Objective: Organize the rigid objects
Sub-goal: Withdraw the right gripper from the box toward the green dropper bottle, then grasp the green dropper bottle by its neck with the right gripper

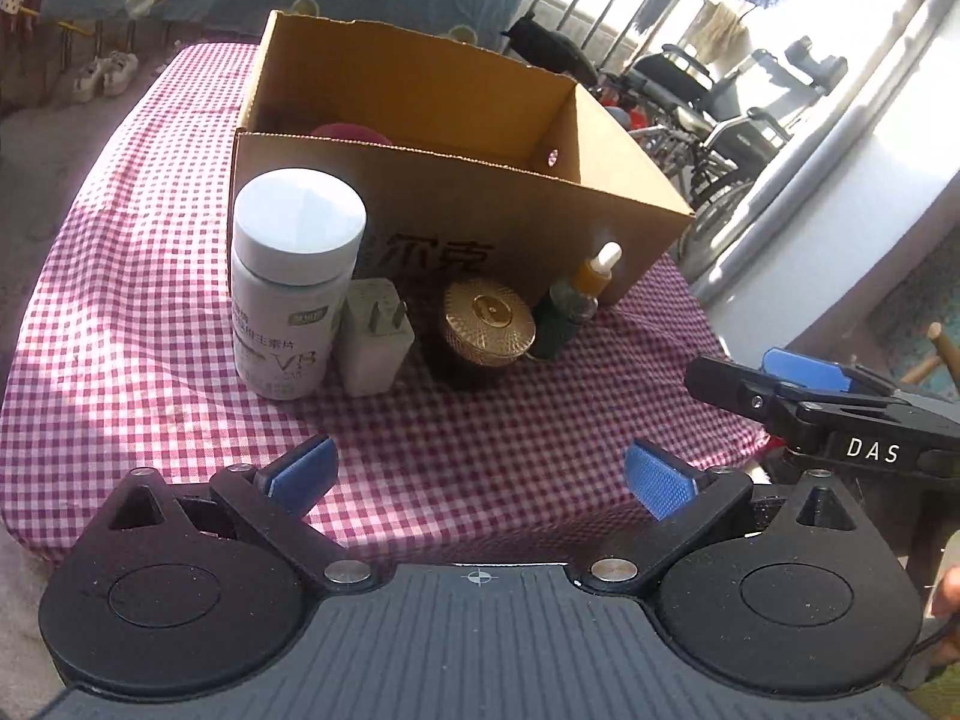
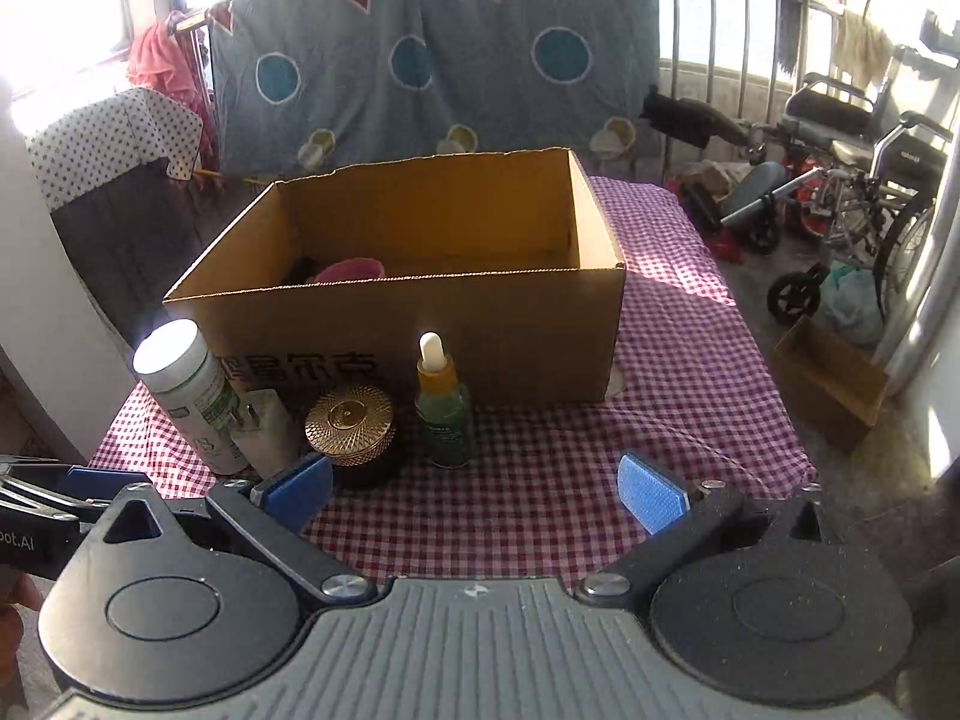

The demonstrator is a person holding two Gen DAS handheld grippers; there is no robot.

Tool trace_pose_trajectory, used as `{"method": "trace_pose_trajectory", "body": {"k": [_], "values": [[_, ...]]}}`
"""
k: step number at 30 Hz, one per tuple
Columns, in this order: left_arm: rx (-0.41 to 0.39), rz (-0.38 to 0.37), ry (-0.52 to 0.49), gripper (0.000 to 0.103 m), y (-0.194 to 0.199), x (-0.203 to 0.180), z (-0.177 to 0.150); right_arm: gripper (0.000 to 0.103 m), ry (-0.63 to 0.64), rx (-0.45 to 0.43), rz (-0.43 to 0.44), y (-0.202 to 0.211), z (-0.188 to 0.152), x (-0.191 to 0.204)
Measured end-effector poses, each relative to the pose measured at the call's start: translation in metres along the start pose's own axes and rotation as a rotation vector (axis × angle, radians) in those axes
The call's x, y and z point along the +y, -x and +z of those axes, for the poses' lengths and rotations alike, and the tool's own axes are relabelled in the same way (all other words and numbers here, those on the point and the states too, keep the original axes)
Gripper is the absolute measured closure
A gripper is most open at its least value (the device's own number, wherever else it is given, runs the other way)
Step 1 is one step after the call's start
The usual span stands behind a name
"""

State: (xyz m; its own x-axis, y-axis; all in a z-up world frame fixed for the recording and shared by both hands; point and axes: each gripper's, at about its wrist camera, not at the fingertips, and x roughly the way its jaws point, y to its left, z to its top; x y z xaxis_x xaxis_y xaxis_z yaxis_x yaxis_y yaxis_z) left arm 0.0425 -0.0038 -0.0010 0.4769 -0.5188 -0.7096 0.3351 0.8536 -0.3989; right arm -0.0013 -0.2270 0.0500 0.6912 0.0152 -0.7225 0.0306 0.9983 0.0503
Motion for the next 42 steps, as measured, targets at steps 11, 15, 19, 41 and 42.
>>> {"method": "trace_pose_trajectory", "body": {"k": [11, 15, 19, 41, 42], "values": [[-0.022, -0.022, -0.049, 0.0, -0.015, -0.015, -0.008, 0.0, 0.094, -0.117, -0.101, 0.008, -0.003, -0.02], [-0.028, -0.096, -0.04, 0.0, -0.023, -0.016, -0.008, 0.0, 0.037, -0.156, -0.004, 0.012, -0.008, -0.04], [-0.047, -0.066, -0.111, 0.0, -0.036, -0.031, -0.007, 0.0, -0.081, -0.16, 0.106, 0.007, -0.01, -0.061], [-0.177, 0.118, -0.563, 0.04, -0.092, -0.084, 0.011, 0.041, -0.165, -0.017, 0.328, -0.077, 0.016, -0.053], [-0.179, 0.114, -0.561, 0.042, -0.093, -0.084, 0.013, 0.044, -0.158, -0.016, 0.334, -0.08, 0.018, -0.051]]}}
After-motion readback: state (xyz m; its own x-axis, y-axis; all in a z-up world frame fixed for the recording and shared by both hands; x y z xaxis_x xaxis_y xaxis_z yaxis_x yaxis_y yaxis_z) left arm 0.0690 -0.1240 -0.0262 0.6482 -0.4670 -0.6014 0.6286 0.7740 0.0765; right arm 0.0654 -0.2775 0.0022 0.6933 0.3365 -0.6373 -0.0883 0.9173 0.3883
